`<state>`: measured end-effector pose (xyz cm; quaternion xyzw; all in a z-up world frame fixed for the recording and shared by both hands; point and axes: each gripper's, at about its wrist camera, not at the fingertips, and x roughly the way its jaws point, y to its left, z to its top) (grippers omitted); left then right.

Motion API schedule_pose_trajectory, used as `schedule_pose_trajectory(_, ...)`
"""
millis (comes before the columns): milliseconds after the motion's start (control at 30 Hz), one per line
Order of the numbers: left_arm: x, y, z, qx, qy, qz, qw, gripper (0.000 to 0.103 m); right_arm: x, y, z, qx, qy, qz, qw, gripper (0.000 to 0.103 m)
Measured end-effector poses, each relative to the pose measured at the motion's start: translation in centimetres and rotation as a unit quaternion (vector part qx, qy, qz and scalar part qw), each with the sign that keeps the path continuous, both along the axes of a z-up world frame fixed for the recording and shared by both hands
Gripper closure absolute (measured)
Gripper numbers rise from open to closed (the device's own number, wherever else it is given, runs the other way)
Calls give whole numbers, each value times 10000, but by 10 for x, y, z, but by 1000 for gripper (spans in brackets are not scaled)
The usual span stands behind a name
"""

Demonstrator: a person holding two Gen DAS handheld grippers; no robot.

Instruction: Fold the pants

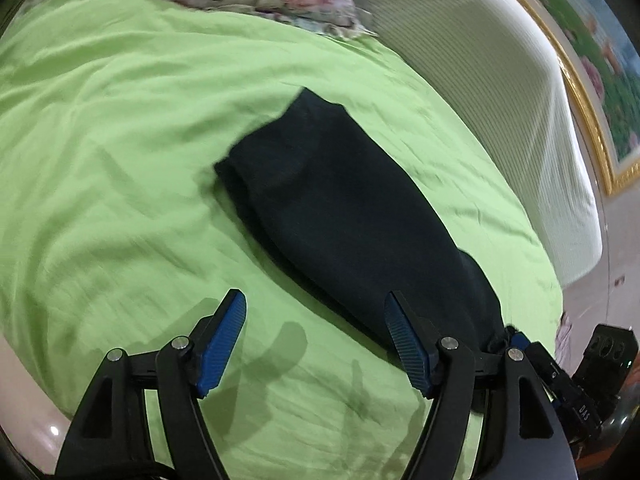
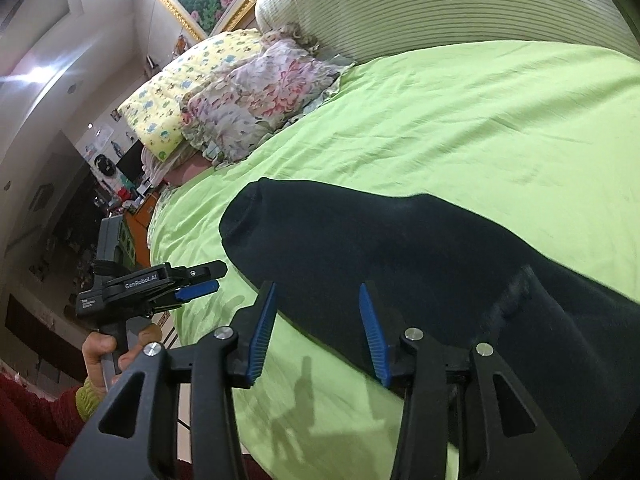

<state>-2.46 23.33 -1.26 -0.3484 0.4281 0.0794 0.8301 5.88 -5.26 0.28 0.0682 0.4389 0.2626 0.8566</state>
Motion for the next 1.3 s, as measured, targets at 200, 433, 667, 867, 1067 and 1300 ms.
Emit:
schedule_pose_trajectory(200,9,23,-10,-329,-28,293,9990,31,20,17,-3,-142,88,160,9997,58)
schedule_pose_trajectory(433,18,33,-24,-574,70,447,9973,31,52,46,-4,-377,146,486,9980,57)
schedule_pose_trajectory(667,25,38,-27,-573,-9,521,9970,31,99,82,-18,-578,325,906,9937,56)
schedule_pose_trajectory(867,30,43,-30,-720,-111,663,9951,31,149,132,-30,-906,398,1663,9811,56)
schedule_pose_trajectory(1067,35,47,-32,-833,-123,889,9925,33,189,179,-54,-1080,811,2553,9574,56)
schedule_pose_trajectory(1300,36,43,-32,-630,-164,1005,9928,44,210,206,-80,-1425,1195,3211,9286,56)
